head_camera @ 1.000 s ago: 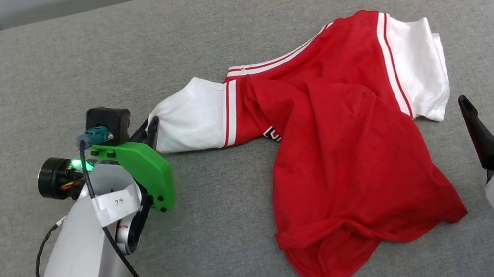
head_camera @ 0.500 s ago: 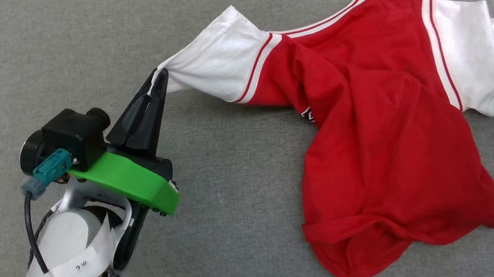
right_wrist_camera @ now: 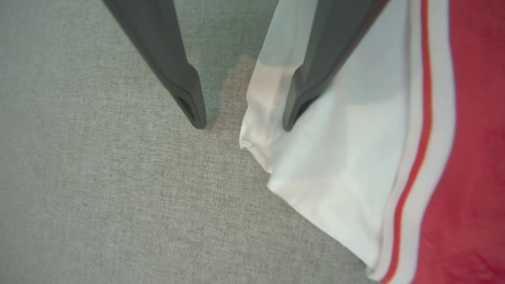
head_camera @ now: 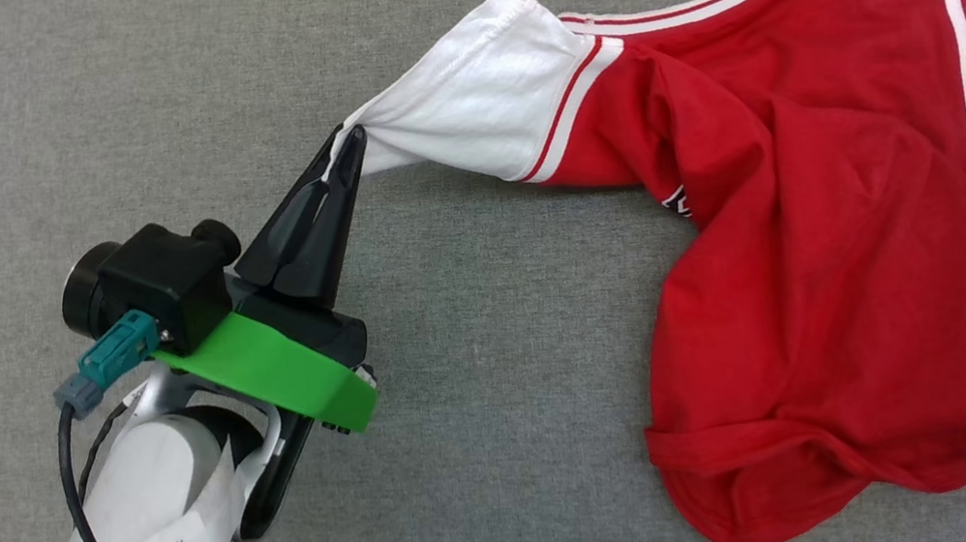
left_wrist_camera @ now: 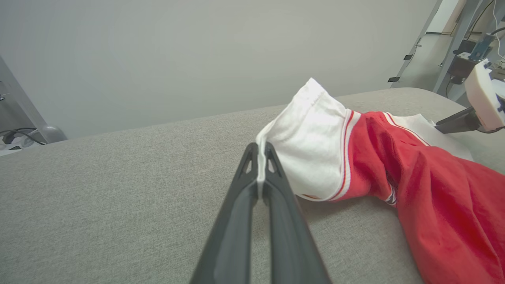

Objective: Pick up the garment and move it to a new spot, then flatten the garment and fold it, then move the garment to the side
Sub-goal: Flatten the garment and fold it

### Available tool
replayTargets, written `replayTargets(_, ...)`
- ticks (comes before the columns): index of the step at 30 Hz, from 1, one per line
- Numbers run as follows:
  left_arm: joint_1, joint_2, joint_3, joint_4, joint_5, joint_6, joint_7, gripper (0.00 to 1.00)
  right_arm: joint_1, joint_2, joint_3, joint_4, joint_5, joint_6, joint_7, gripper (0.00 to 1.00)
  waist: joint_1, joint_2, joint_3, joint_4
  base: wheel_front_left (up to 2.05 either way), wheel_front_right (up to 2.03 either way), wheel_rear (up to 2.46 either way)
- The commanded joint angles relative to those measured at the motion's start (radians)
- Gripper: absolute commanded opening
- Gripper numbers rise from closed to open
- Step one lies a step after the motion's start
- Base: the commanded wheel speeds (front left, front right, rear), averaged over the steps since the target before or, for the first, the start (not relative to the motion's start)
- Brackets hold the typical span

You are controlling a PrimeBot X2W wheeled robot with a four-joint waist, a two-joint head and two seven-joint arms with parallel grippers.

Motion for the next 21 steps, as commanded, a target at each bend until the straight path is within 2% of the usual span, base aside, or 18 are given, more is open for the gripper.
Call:
replayTargets(1, -0.002, 0.003, -0.001, -0.007, -0.011, -0.005, -0.009, 0.00, -0.020, -0.009, 0.019, 0.019, -0.007, -0.001, -0.006, 1.00, -0.0001, -0.0001, 0.016, 0.011, 0.00, 0.00, 0.00)
replayTargets(10, -0.013, -0.002, -0.015, 0.001, -0.014, -0.006, -0.016, 0.00, -0.028, -0.042, 0.119, 0.098, 0.005, -0.001, -0.038, 1.00, -0.0001, -0.0001, 0.025, 0.025, 0.00, 0.00, 0.00)
replayTargets(12, -0.014, -0.002, -0.018, 0.006, -0.014, -0.006, -0.018, 0.00, -0.024, -0.048, 0.134, 0.111, 0.016, -0.001, -0.050, 0.38, -0.0001, -0.0001, 0.021, 0.026, 0.00, 0.00, 0.00)
replayTargets(13, -0.014, -0.001, -0.020, 0.009, -0.014, -0.006, -0.019, 0.00, -0.023, -0.050, 0.140, 0.115, 0.021, -0.001, -0.058, 0.00, -0.0001, -0.0001, 0.018, 0.026, 0.00, 0.00, 0.00)
replayTargets(21, -0.004, 0.016, -0.020, 0.045, -0.020, -0.005, -0.033, 0.00, -0.025, -0.054, 0.111, 0.150, 0.040, -0.001, -0.190, 0.00, -0.0001, -0.0001, -0.042, 0.015, 0.00, 0.00, 0.00)
